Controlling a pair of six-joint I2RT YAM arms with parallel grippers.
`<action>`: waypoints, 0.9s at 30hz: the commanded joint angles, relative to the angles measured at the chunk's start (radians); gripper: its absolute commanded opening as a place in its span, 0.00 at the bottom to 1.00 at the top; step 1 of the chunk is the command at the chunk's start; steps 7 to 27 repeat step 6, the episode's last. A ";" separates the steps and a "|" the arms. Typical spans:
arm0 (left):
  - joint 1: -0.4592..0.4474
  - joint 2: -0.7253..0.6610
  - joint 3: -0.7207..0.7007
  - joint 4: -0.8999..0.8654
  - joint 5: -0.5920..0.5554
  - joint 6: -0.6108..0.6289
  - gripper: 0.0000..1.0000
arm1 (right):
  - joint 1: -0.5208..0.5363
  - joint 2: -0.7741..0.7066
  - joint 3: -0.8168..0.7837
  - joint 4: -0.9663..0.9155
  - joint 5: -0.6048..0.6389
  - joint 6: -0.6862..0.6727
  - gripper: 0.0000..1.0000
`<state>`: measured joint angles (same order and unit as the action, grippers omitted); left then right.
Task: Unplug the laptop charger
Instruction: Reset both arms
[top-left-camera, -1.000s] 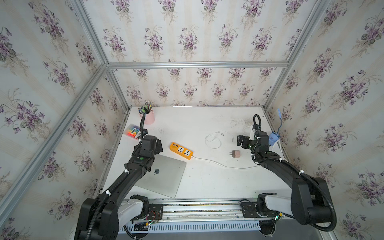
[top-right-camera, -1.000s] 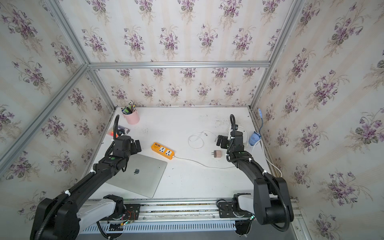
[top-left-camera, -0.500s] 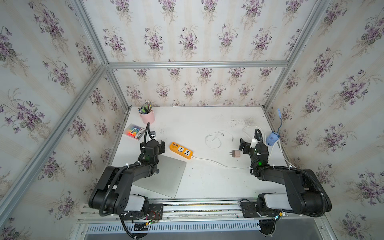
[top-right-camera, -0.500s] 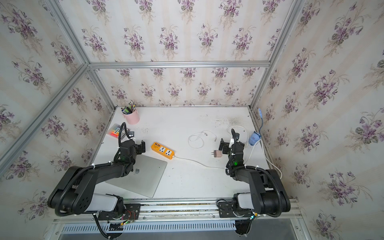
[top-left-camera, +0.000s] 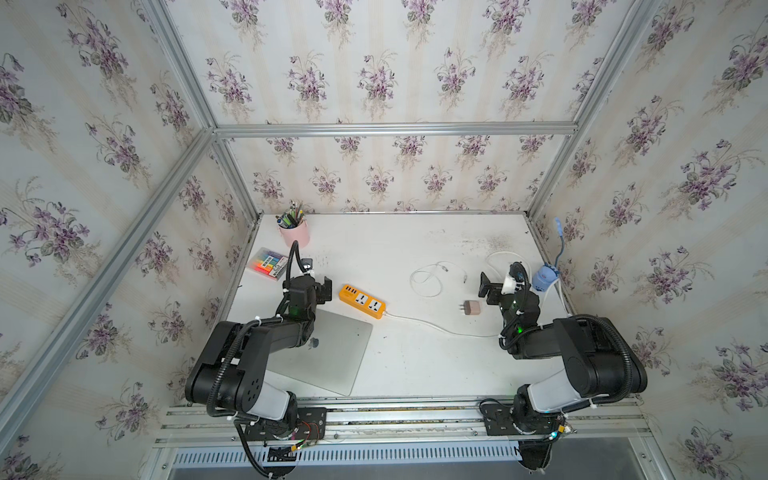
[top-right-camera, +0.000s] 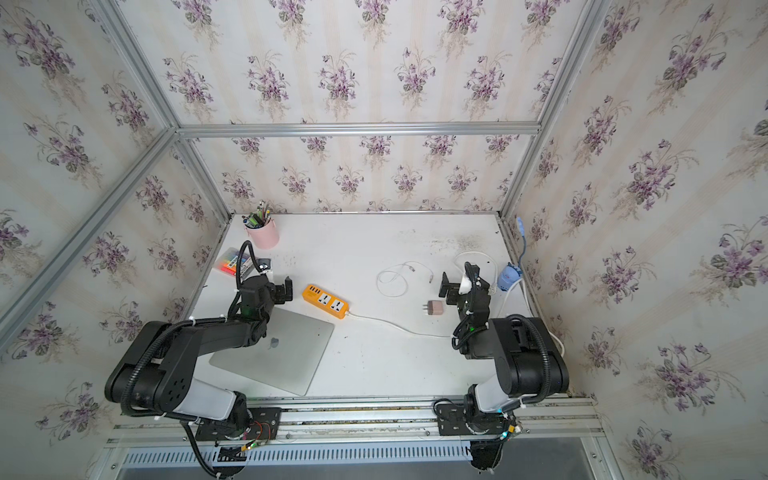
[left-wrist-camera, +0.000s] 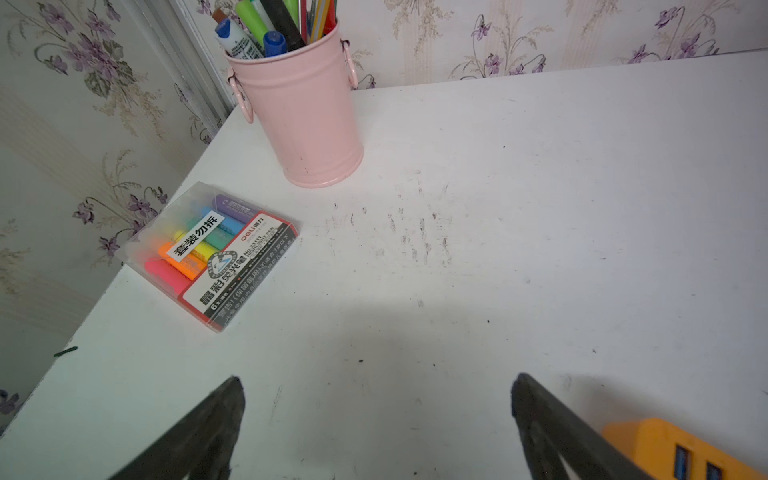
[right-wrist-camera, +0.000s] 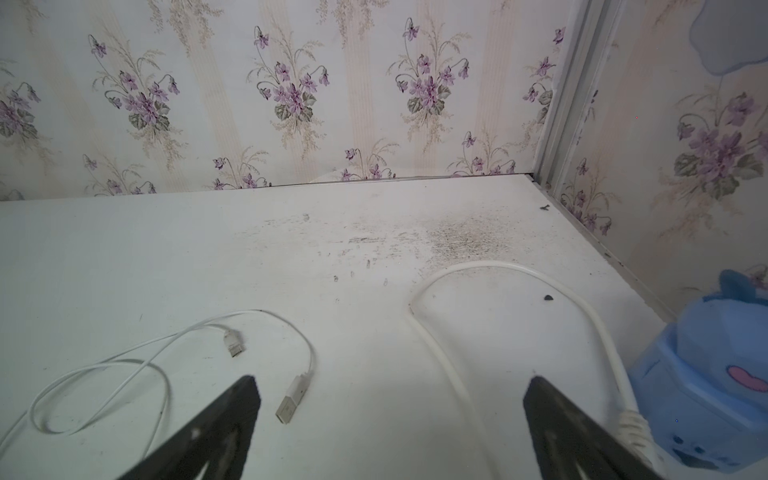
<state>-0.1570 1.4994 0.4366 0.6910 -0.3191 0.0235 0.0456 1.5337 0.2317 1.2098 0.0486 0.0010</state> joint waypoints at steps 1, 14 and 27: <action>0.001 0.001 0.005 0.020 0.016 0.006 1.00 | -0.001 -0.001 0.002 0.028 0.000 0.005 1.00; 0.002 -0.001 -0.002 0.034 0.020 0.007 1.00 | -0.001 -0.001 0.001 0.028 0.000 0.005 1.00; 0.002 -0.001 -0.002 0.034 0.020 0.007 1.00 | -0.001 -0.001 0.001 0.028 0.000 0.005 1.00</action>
